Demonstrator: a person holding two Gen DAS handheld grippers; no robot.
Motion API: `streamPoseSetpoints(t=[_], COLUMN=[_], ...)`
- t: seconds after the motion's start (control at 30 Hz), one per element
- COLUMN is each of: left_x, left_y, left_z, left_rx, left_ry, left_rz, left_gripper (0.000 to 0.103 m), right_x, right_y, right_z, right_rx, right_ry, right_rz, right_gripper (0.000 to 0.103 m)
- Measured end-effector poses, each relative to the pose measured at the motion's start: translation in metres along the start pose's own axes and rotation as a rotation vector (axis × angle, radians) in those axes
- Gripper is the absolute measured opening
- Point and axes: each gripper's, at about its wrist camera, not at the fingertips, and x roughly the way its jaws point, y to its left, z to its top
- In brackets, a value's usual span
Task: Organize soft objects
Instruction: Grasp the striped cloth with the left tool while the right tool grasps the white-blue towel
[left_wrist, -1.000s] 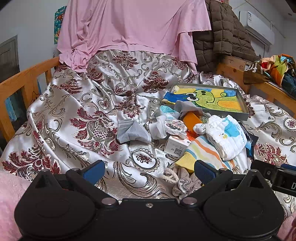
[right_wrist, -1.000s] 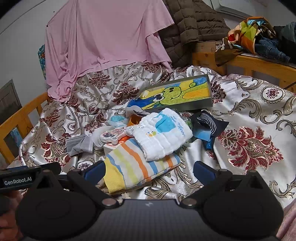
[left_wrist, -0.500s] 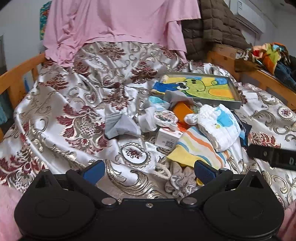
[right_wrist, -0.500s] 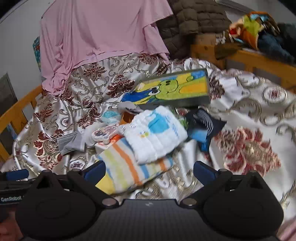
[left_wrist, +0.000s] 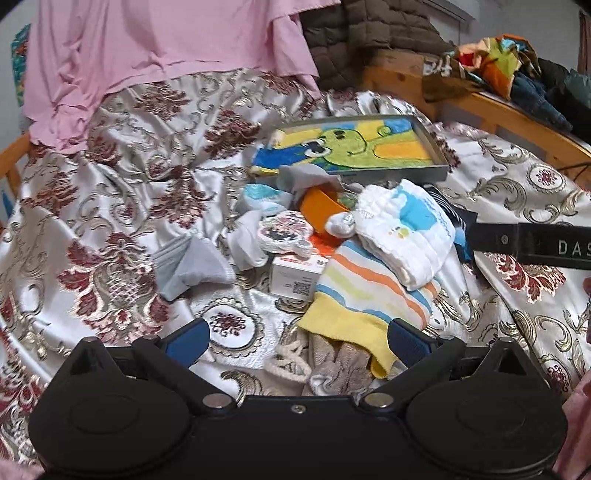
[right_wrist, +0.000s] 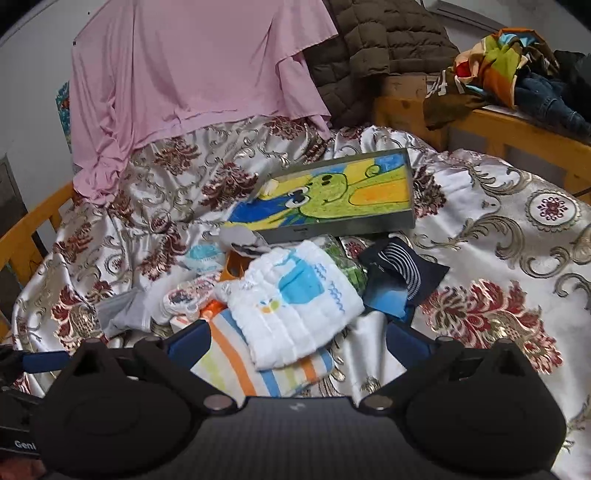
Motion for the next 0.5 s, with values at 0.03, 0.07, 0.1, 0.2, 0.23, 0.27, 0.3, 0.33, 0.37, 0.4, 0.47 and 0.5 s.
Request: streamPoseSetpoints(t=[0.03,0.07,0.1,0.2,0.23,0.27,0.3,0.33,0.37,0.4,0.47,0.5], left_x=[0.003,0.006,0.009,0.015,0.016,0.018,0.020,0.023,0.027,0.030,0.039,0.042], left_y=[-0.001,-0.003,-0.006,-0.017,-0.019,-0.021,-0.023,-0.023,-0.023,-0.024,-0.024,-0.023], left_z=[0.003,0.004,0.006,0.013,0.014,0.017,0.019,0.021,0.023,0.024,0.026,0.026], left_rx=[0.014,0.033,0.064,0.191,0.225,0.251,0.269,0.284,0.294,0.303,0.322,0.325], left_ry=[0.003,0.002,0.000,-0.027,-0.046,-0.059,-0.063,-0.061,-0.057,-0.057,-0.053,-0.046], left_rz=[-0.012,-0.025,-0.039,-0.065,-0.067,-0.072,-0.085,-0.104,-0.122,-0.135,-0.158,-0.173], left_gripper=[0.102,0.102,0.102,0.102,0.102,0.102,0.102,0.102,0.102,0.102,0.102,0.102], right_x=[0.003,0.006,0.010,0.023,0.029,0.033,0.037,0.042,0.045,0.049,0.056,0.060], right_y=[-0.002,-0.004,-0.005,-0.008,-0.008,-0.008,-0.006,-0.003,-0.001,0.002,0.007,0.008], right_z=[0.002,0.004,0.007,0.013,0.015,0.017,0.017,0.018,0.018,0.018,0.017,0.017], right_rx=[0.005,0.003,-0.012,-0.054,-0.070,-0.090,-0.114,-0.151,-0.188,-0.233,-0.301,-0.321], right_ry=[0.000,0.002,0.000,-0.003,0.006,0.016,0.021,0.023,0.022,0.020,0.016,0.020], right_rz=[0.009,0.015,0.013,-0.001,0.002,0.006,0.012,0.021,0.028,0.034,0.042,0.050], right_gripper=[0.103,0.103,0.103,0.103,0.103,0.103,0.103,0.103,0.103,0.103,0.103,0.103])
